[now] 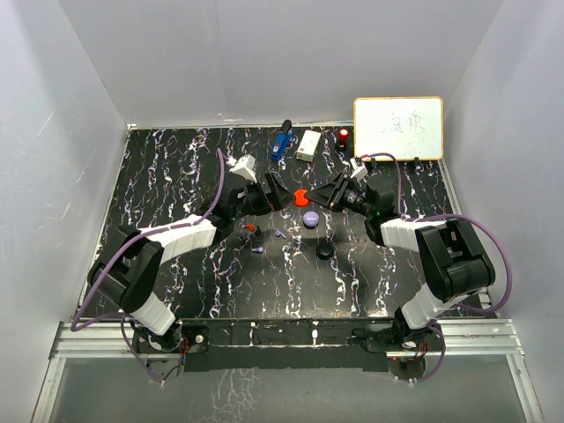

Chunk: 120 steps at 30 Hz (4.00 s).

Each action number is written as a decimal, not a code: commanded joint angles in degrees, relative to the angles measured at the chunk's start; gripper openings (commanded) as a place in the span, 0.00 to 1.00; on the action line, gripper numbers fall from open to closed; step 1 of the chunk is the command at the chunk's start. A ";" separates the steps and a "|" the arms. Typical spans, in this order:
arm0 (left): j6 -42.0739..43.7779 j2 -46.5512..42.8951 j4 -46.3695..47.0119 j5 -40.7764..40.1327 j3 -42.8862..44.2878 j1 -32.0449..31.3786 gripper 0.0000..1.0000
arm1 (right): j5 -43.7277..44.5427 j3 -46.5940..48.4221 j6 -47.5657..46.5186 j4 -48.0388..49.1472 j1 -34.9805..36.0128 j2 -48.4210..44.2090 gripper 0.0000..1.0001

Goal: Insert the wireless bluetooth earbuds into the charging case
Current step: Open the charging case, then pick up the earbud from the center of the board.

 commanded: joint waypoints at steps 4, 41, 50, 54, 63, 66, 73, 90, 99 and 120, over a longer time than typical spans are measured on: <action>-0.02 0.03 0.90 -0.03 -0.01 -0.03 0.99 | -1.06 0.88 1.24 5.01 -0.07 -2.58 0.00; 3.54 -16.68 -21.24 -20.88 -5.78 0.61 0.99 | 0.51 -4.23 22.81 17.83 -0.07 4.31 0.00; 7.09 -10.14 -26.34 -25.67 -3.83 0.62 0.90 | 0.09 -5.51 23.67 21.32 -0.07 6.10 0.00; 8.93 -6.12 -30.23 -27.48 -0.62 0.51 0.85 | -0.29 -5.21 23.20 21.35 -0.13 6.76 0.00; 11.09 -1.10 -32.26 -28.56 5.47 0.62 0.69 | -1.35 -4.66 23.42 23.68 -0.13 9.53 0.00; 11.24 1.27 -32.99 -28.36 7.72 0.57 0.63 | -1.54 -4.43 23.42 23.91 -0.07 9.80 0.00; 10.46 7.36 -35.68 -27.92 12.84 0.62 0.56 | -1.72 -4.46 23.25 24.02 -0.13 9.92 0.00; 10.31 10.56 -36.84 -28.51 14.91 0.84 0.46 | -1.99 -4.72 23.65 24.83 -0.13 10.00 0.00; 11.46 3.94 -35.83 -26.54 8.67 0.88 0.56 | -2.17 -4.67 23.61 25.24 -0.09 10.52 0.00; 12.15 5.32 -26.03 -19.45 4.81 0.96 0.70 | -2.51 -4.98 23.77 25.71 -0.13 10.36 0.00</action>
